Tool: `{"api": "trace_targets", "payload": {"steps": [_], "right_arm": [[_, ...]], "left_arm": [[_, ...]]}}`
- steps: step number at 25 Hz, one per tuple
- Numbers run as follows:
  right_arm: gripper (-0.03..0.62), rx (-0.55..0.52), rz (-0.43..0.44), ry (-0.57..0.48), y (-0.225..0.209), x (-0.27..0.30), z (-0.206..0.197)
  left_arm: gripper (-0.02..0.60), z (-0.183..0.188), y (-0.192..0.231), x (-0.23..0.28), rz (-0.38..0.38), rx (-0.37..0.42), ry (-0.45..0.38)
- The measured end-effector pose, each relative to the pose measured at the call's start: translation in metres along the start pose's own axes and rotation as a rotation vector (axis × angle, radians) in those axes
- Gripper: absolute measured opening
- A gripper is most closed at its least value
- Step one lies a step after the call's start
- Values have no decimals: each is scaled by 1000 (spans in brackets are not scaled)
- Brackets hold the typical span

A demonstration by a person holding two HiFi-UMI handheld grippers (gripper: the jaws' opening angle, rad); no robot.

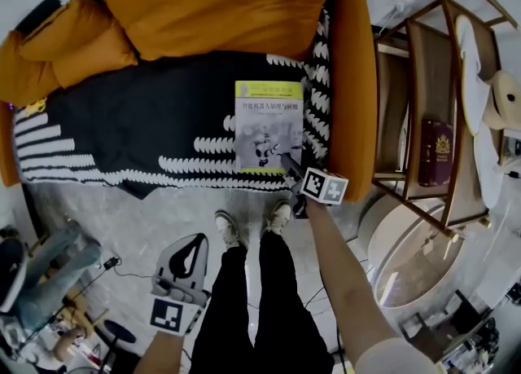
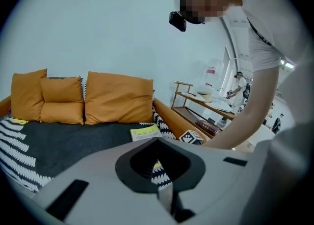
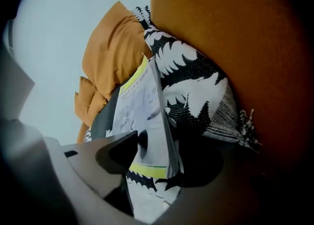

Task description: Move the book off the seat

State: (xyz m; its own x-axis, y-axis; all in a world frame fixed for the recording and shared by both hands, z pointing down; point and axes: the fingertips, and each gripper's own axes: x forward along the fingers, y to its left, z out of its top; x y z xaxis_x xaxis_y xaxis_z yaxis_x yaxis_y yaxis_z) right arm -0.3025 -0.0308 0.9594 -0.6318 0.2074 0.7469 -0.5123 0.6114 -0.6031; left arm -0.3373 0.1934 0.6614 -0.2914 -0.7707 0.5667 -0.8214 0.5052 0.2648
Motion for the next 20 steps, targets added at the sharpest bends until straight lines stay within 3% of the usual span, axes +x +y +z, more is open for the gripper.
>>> {"api": "trace_targets", "payload": {"steps": [4,7,10,17,20], "right_arm": [[258,40,74,0,13,-1,-2],[259,80,193,18,32,-3,-5],[198,82,306,26,51,-3,-8],[166,194,519,-76,92,-9,23],[179,187,487,-40,97,0,17]], "left_arm": [[15,-2,10,-5,20,-6,3],[15,-1,16,-7,37,-13,-4],[15,-3,18,-8,43,-11,2],[15,-12,19,-10,49,-16,23],[15,-15,18,-11,52,-19,27]]}}
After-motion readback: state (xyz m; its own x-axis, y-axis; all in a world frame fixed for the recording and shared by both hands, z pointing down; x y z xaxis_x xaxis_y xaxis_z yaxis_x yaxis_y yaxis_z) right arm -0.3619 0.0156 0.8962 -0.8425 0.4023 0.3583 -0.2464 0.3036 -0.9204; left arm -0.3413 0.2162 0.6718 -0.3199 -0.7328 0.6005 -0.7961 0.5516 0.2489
